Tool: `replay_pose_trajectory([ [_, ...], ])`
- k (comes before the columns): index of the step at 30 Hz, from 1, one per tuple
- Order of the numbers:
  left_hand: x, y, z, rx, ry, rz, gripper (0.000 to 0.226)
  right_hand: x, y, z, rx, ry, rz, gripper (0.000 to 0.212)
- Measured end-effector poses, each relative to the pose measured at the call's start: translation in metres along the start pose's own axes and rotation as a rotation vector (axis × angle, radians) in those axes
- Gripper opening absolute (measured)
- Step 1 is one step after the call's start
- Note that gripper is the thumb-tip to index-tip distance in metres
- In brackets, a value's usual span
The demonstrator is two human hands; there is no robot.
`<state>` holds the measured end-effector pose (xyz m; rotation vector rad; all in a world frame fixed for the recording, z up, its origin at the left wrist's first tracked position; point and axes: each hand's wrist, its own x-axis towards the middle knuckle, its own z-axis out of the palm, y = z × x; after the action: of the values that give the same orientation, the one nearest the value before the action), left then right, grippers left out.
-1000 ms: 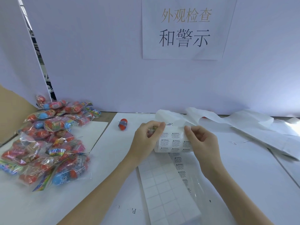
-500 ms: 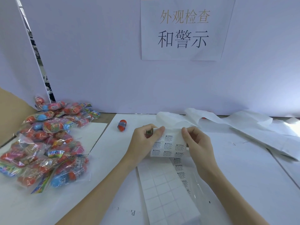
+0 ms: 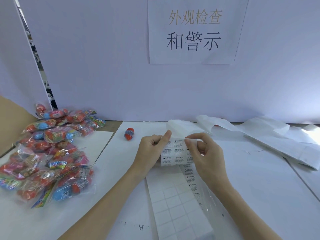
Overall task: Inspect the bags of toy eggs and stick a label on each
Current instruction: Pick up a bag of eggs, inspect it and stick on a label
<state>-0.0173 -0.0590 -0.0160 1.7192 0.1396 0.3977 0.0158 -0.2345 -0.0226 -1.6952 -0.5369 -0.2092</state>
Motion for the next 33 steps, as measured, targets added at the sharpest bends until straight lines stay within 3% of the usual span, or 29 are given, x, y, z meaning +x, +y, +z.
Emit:
replay_pose_trajectory([
  [4, -0.0020, -0.0018, 0.0008, -0.022, -0.059, 0.056, 0.074, 0.0009, 0.0045, -0.0006, -0.051, 0.025, 0.007, 0.017],
  [7, -0.0038, -0.0031, 0.0021, -0.003, -0.113, 0.080, 0.030, 0.0018, 0.0055, -0.0030, -0.053, 0.042, 0.027, 0.015],
  [9, -0.0031, -0.0052, 0.0017, 0.001, -0.102, 0.066, 0.013, 0.0024, 0.0048, -0.0033, -0.053, 0.056, 0.043, 0.013],
  [11, -0.0017, -0.0072, 0.0005, -0.004, -0.073, 0.073, 0.016, 0.0031, 0.0036, -0.0024, -0.056, 0.076, 0.051, 0.012],
  [15, -0.0008, -0.0039, 0.0012, -0.034, -0.066, 0.062, 0.046, 0.0037, 0.0015, -0.0024, -0.069, 0.099, 0.027, 0.024],
  [19, -0.0009, -0.0021, 0.0011, -0.083, -0.088, 0.037, 0.056, 0.0034, -0.0002, -0.0029, -0.065, 0.089, 0.014, 0.034],
  [21, -0.0019, -0.0010, 0.0007, -0.078, -0.086, 0.030, 0.053, 0.0040, 0.0003, -0.0036, -0.064, 0.067, 0.021, 0.035],
  [25, -0.0033, -0.0009, 0.0001, -0.033, -0.083, 0.019, 0.021, 0.0038, 0.0022, -0.0045, -0.081, 0.030, 0.051, 0.032],
  [28, -0.0036, -0.0001, -0.0004, -0.049, -0.075, 0.004, 0.021, 0.0020, 0.0010, -0.0031, -0.062, 0.019, 0.069, 0.012],
  [33, -0.0032, -0.0003, -0.0006, -0.057, -0.070, -0.028, 0.022, -0.0007, -0.0037, -0.0031, -0.158, 0.004, -0.070, 0.018],
])
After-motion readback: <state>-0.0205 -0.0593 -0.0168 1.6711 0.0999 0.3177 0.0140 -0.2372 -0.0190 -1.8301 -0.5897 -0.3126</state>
